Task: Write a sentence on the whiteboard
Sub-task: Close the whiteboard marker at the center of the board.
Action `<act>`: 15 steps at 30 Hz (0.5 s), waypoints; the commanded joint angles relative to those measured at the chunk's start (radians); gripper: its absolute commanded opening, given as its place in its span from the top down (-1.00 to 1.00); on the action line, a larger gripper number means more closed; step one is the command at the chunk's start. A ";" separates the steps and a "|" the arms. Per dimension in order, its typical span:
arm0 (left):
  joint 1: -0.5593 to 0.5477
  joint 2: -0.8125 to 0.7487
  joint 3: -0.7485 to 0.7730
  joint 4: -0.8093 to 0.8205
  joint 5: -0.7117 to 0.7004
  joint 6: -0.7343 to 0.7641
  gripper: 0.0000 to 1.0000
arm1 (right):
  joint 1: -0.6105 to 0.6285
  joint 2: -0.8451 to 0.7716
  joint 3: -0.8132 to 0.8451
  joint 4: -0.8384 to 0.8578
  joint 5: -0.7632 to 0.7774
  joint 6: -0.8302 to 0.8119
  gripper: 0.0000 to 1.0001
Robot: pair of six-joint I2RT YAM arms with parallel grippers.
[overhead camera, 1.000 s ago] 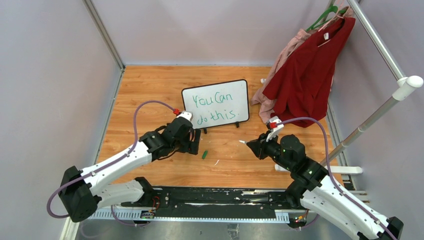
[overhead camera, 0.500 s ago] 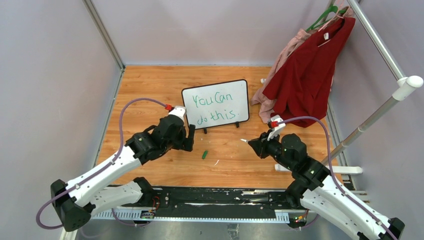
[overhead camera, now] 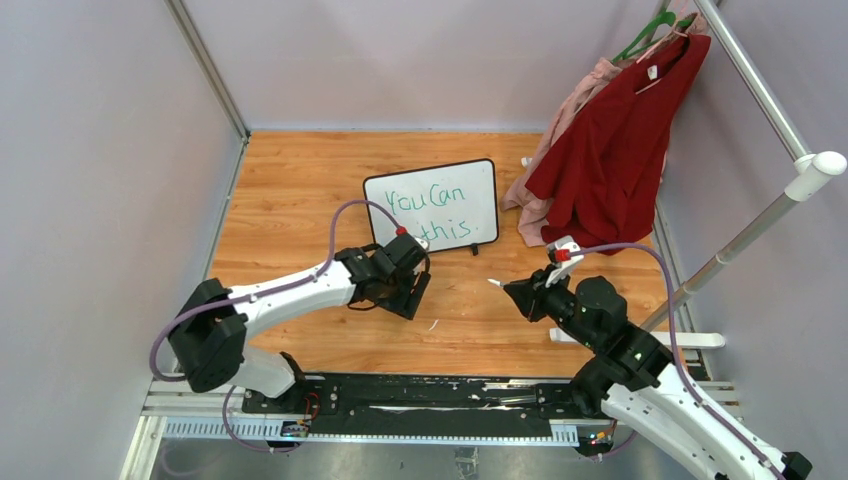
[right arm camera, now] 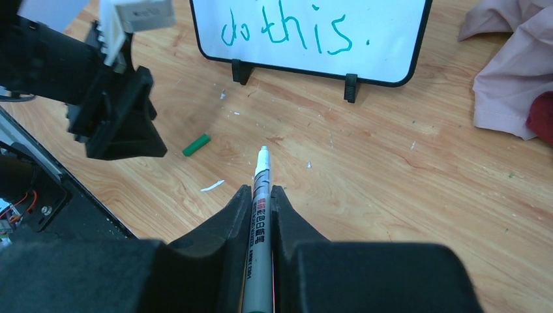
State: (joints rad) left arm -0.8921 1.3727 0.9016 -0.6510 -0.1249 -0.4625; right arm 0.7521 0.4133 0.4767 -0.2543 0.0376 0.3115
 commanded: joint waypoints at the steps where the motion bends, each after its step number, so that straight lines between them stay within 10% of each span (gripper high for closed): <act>1: -0.005 0.106 0.067 0.057 0.027 0.031 -0.32 | 0.011 -0.058 -0.019 -0.037 0.031 0.013 1.00; 15: -0.004 0.309 0.130 0.092 0.011 0.053 0.10 | 0.011 -0.066 -0.019 -0.043 0.042 0.010 1.00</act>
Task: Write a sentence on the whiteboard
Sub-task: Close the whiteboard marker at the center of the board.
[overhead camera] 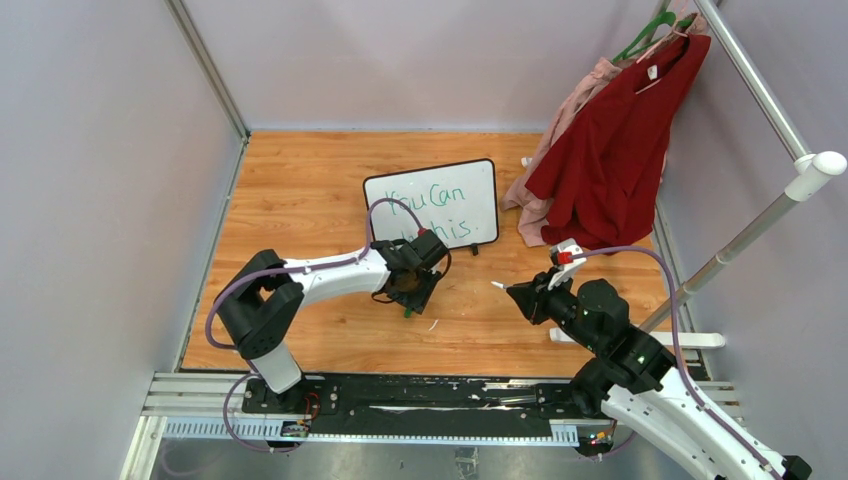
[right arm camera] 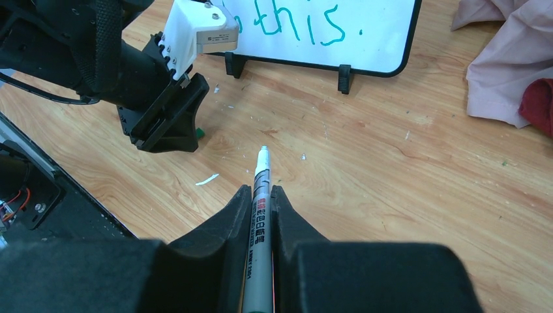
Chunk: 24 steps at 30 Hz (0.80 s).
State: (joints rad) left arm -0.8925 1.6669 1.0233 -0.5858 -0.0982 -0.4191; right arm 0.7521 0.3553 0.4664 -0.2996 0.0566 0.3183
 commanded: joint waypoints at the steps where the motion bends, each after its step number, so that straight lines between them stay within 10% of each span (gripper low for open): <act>1: -0.003 0.017 0.002 0.033 -0.015 0.008 0.12 | 0.010 -0.009 -0.010 0.005 0.023 0.004 1.00; 24: 0.023 0.051 -0.079 0.082 0.008 -0.002 0.50 | 0.010 0.002 -0.017 0.021 0.029 0.011 1.00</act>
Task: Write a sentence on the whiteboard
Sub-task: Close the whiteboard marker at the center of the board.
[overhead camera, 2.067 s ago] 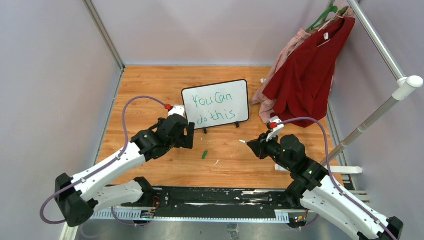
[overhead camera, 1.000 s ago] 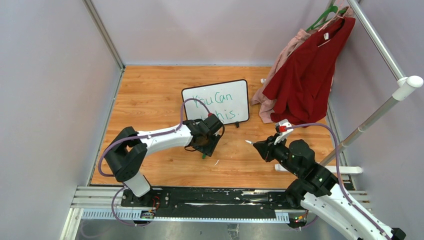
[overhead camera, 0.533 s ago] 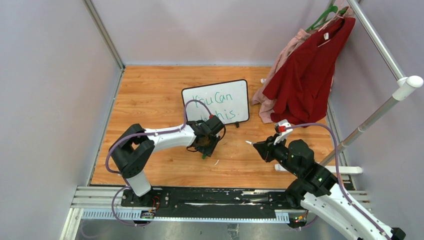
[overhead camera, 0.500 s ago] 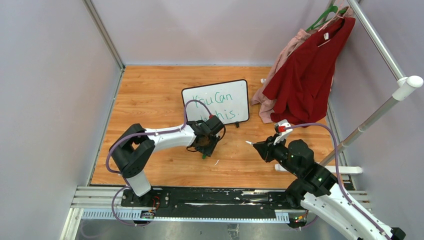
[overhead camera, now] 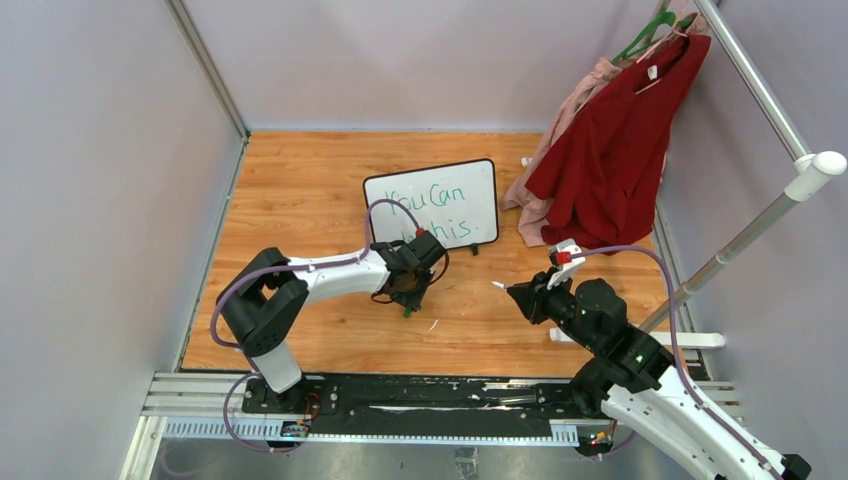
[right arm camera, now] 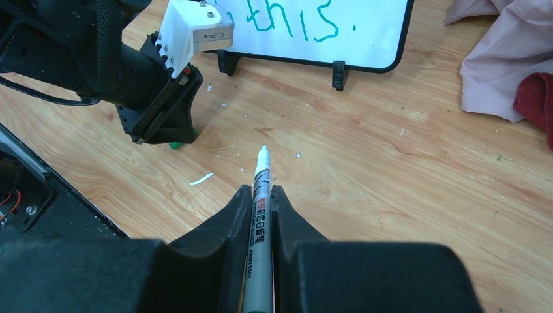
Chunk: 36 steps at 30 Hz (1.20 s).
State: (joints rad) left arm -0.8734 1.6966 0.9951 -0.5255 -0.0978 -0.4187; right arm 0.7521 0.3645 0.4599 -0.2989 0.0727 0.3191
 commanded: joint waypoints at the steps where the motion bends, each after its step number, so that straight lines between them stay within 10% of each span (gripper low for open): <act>1: 0.004 0.014 -0.054 0.022 0.007 -0.004 0.54 | 0.011 -0.011 -0.011 0.020 0.014 0.011 1.00; 8: 0.004 -0.093 -0.042 -0.010 -0.019 -0.009 1.00 | 0.011 -0.015 0.007 0.005 0.011 0.013 1.00; 18: 0.077 -0.508 -0.008 -0.067 -0.073 -0.062 1.00 | 0.011 0.011 0.093 0.040 -0.020 -0.034 1.00; 36: 0.174 -1.096 -0.111 0.428 -0.218 -0.340 1.00 | 0.286 0.432 0.264 0.756 0.037 -0.197 1.00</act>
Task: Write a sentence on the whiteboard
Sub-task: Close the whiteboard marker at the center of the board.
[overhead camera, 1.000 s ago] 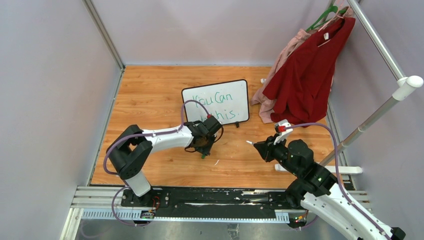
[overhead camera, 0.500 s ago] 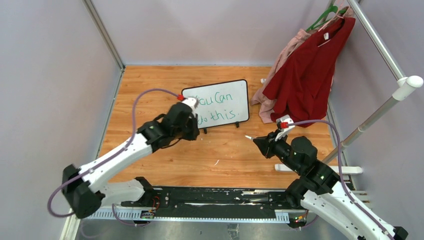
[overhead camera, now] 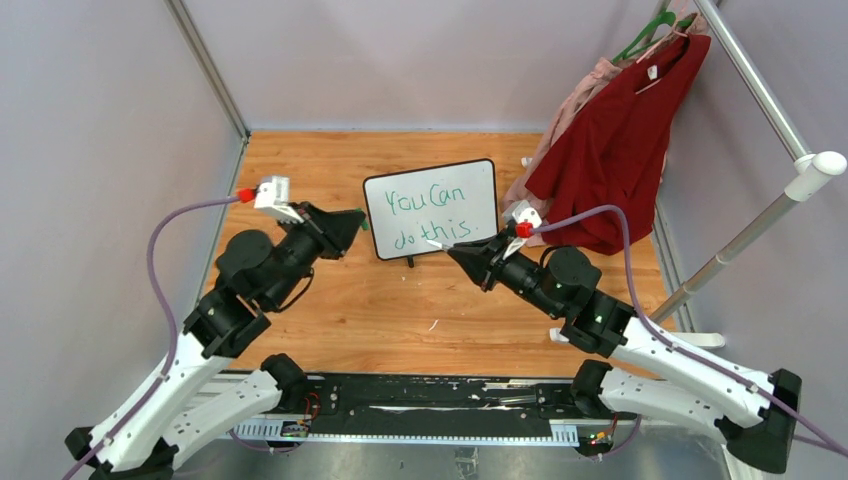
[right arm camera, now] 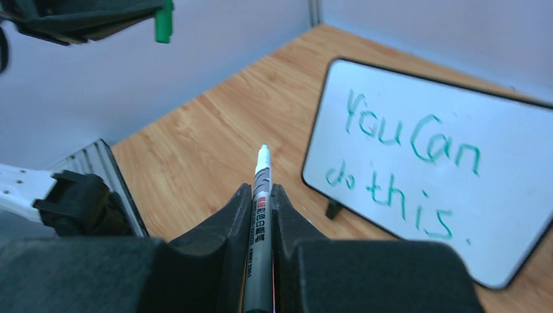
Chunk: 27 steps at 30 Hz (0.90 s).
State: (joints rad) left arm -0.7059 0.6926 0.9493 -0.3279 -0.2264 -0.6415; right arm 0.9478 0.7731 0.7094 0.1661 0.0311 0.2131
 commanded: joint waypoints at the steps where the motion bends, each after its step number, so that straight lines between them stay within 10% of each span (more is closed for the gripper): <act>1: 0.006 -0.119 -0.088 0.267 -0.105 -0.141 1.00 | 0.106 0.032 0.007 0.341 0.085 -0.092 1.00; 12: 0.006 -0.296 -0.288 0.546 -0.219 -0.431 1.00 | 0.276 0.142 -0.001 0.732 0.098 -0.138 1.00; 27: 0.006 -0.370 -0.309 0.552 -0.162 -0.609 1.00 | 0.436 0.318 0.136 0.819 0.151 -0.463 1.00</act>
State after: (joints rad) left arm -0.7033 0.3492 0.6430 0.1871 -0.3943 -1.2034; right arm 1.3624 1.0641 0.7937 0.8963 0.1665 -0.1539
